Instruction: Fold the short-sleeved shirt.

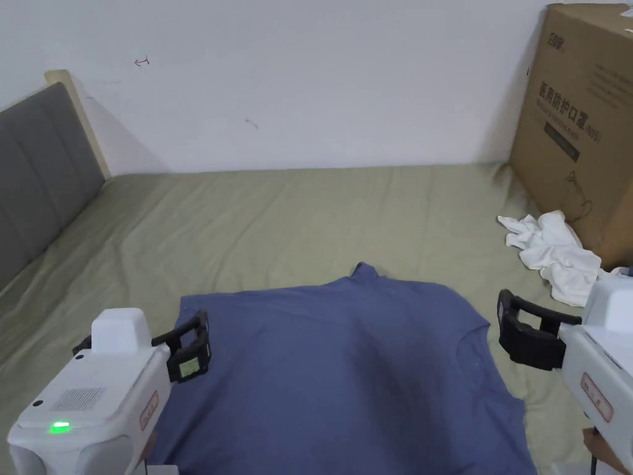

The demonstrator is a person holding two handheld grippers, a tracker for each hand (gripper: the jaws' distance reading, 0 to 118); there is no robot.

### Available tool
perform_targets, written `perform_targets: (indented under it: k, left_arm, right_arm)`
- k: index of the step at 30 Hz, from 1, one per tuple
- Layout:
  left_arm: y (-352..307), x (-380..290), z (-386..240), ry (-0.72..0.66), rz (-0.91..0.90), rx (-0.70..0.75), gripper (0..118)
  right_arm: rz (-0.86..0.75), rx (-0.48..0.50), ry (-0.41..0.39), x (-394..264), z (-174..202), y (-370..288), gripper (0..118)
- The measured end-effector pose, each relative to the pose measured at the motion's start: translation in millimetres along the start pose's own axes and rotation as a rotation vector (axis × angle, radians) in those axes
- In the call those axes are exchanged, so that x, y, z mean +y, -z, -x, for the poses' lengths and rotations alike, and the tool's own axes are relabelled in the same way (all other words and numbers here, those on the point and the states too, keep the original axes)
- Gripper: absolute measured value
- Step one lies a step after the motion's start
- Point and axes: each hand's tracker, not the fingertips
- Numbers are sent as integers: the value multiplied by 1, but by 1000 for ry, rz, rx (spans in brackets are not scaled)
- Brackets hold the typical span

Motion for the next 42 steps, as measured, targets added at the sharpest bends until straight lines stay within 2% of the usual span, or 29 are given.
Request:
perform_targets:
  k: [2, 3, 4, 5, 6, 7, 9, 20, 28, 29, 31, 32, 33, 34, 35, 36, 38, 42]
  left_arm:
    - [1, 2, -4, 1, -41, 15, 79]
    - [0, 3, -6, -7, -52, 16, 63]
    - [-1, 3, -8, -9, -64, 4, 42]
    - [-1, 3, -7, -12, -80, -7, 20]
    - [-1, 3, -9, 0, -89, -22, 3]
    - [-1, 4, -11, 10, -84, -26, 0]
    - [1, 4, -15, 50, -74, -37, 0]
    - [5, -1, -7, 10, 1, -72, 0]
    - [23, -47, 35, -38, 324, -64, 0]
    - [21, -55, 38, -50, 340, -48, 1]
    - [20, -74, 49, -44, 422, -28, 17]
    - [19, -84, 55, -38, 439, -1, 33]
    - [21, -98, 63, -29, 474, 14, 60]
    - [23, -109, 71, -30, 531, 20, 76]
    - [25, -118, 76, -52, 564, 21, 86]
    - [27, -127, 83, -78, 612, 28, 92]
    - [30, -144, 93, -116, 652, 60, 92]
    - [39, -169, 100, -98, 747, 90, 92]
  right_arm:
    - [-22, -16, -23, 0, 7, 1, 99]
    - [-26, -17, -34, 0, 10, 0, 89]
    - [-30, -23, -40, -1, 13, 0, 74]
    - [-36, -26, -43, -2, 15, -1, 52]
    - [-38, -25, -43, -2, 17, -1, 14]
    - [-39, -23, -40, -4, 18, -1, 0]
    - [-39, -14, -28, -7, 19, 0, 0]
    - [-33, 5, -25, -8, 18, 0, 0]
    - [-1, 16, -20, -15, 14, 3, 0]
    - [3, 16, -22, -16, 14, 3, 0]
    - [16, 17, -28, -19, 13, 5, 0]
    - [22, 17, -30, -21, 12, 5, 0]
    - [29, 20, -32, -23, 12, 6, 0]
    - [36, 20, -35, -25, 12, 7, 0]
    - [43, 21, -38, -26, 11, 8, 0]
    - [51, 23, -40, -28, 11, 9, 0]
    - [65, 25, -46, -30, 12, 10, 0]
    - [90, 28, -53, -37, 14, 12, 0]
